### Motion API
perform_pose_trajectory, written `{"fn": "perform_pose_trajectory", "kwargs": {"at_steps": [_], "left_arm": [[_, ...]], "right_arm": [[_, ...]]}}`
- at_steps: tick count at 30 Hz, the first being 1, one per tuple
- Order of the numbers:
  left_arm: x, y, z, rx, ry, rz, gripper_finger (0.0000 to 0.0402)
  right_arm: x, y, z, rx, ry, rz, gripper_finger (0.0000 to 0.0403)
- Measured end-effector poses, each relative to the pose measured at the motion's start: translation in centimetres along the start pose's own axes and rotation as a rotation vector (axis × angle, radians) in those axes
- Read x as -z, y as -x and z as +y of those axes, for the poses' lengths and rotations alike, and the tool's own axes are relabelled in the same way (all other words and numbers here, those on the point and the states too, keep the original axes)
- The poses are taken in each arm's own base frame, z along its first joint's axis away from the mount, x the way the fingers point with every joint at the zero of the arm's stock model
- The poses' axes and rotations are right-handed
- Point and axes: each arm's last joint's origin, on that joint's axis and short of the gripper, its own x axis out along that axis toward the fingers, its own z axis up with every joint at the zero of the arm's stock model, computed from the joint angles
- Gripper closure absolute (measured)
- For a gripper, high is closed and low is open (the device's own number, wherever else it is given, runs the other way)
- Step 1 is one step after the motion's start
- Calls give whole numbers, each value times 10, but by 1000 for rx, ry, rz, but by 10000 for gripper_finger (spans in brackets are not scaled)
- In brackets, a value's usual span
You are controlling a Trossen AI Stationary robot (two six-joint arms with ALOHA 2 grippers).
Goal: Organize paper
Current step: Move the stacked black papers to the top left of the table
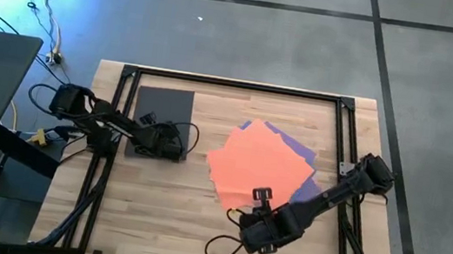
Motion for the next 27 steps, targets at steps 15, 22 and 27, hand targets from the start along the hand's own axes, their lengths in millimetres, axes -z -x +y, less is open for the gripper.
{"fn": "perform_pose_trajectory", "kwargs": {"at_steps": [15, 22, 27], "left_arm": [[-10, 1, -9, 114, -78, -47, 401], [-20, 2, -16, 191, -72, -123, 401], [-23, 3, -17, 208, -71, -150, 401]], "right_arm": [[2, 2, 7, 8, -3, -12, 403], [2, 2, 7, 10, -5, -13, 403], [2, 2, 6, 17, -3, -16, 403]]}}
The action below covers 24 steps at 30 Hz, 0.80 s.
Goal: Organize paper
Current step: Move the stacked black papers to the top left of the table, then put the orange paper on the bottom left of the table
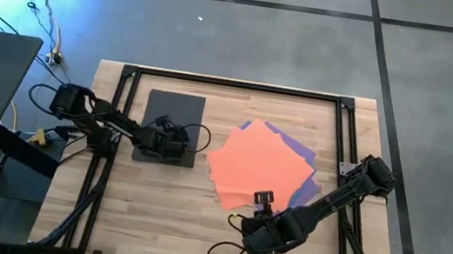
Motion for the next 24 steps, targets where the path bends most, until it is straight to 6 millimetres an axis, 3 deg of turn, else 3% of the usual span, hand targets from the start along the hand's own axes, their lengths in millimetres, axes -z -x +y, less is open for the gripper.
{"fn": "perform_pose_trajectory", "kwargs": {"at_steps": [10, 14, 18, 21, 24], "left_arm": [[-4, 1, 1, -23, 34, -14, 401], [-16, 8, 2, -27, 13, 2, 401], [-36, 21, 5, -59, 25, 21, 401], [-51, 34, 6, -65, 50, 17, 400], [-64, 47, 0, -25, 94, -24, 400]], "right_arm": [[0, 0, 0, 17, -1, -6, 403], [-1, 0, 0, 22, -4, -22, 403], [-7, 0, 15, 4, 86, -148, 403], [6, -7, 19, 27, 127, -129, 403], [27, -12, 0, 126, -9, -90, 402]]}}
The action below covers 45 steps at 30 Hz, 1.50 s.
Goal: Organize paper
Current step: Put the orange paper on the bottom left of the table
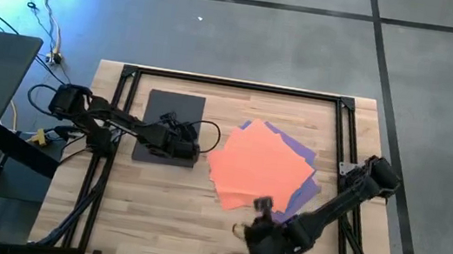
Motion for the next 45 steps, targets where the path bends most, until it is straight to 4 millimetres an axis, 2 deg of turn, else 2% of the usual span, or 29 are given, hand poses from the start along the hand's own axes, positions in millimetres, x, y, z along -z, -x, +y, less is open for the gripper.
{"fn": "perform_pose_trajectory", "kwargs": {"at_steps": [4, 7, 11, 13, 15, 17, 19, 21, 25, 29, 35, 38, 45], "left_arm": [[-12, 14, -15, 93, 100, -111, 400], [-17, 21, -28, 164, 166, -226, 400], [-19, 23, -37, 198, 35, -306, 400], [-23, 25, -37, 181, 3, -343, 400], [-25, 25, -37, 150, -21, -364, 400], [-27, 25, -35, 113, -35, -385, 400], [-31, 24, -33, 76, -41, -396, 400], [-34, 21, -29, 49, -46, -397, 400], [-39, 14, -22, 35, -31, -388, 400], [-42, 8, -18, 69, -4, -374, 400], [-42, 7, -19, 122, -12, -368, 400], [-41, 9, -20, 125, -15, -371, 400], [-42, 9, -20, 115, -51, -382, 400]], "right_arm": [[34, -9, -19, 40, -136, -38, 396], [53, -16, -33, -21, -257, -187, 369], [69, -47, -41, -149, -345, -430, 308], [70, -59, -44, -229, -361, -571, 270], [73, -77, -50, -234, -400, -649, 232], [77, -97, -55, -206, -430, -662, 194], [72, -110, -60, -216, -450, -695, 160], [66, -124, -60, -236, -399, -699, 133], [56, -152, -51, -264, -308, -641, 110], [54, -175, -45, -252, -303, -594, 113], [57, -188, -41, -199, -315, -562, 153], [58, -189, -41, -173, -322, -551, 195], [56, -183, -43, -147, -325, -553, 329]]}}
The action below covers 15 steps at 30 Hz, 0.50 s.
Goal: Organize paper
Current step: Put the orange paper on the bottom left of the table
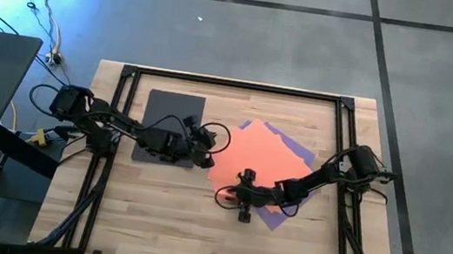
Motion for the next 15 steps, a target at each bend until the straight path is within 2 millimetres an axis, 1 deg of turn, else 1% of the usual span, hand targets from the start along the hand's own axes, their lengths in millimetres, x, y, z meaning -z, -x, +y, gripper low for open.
{"fn": "perform_pose_trajectory", "kwargs": {"at_steps": [4, 5, 9, 12, 15], "left_arm": [[-2, 1, -1, 3, -58, -16, 400], [-2, 2, -2, 4, -78, -18, 400], [-5, 9, -7, -7, -139, -44, 400], [-20, 24, -15, -32, -156, -111, 400], [-32, 42, -24, -71, -245, -158, 400]], "right_arm": [[-9, 12, 2, 20, 70, -3, 386], [-11, 16, 3, 39, 95, -6, 394], [-32, 37, 4, 152, 145, -67, 397], [-48, 58, 8, 214, 187, -123, 401], [-67, 85, 17, 226, 218, -218, 402]]}}
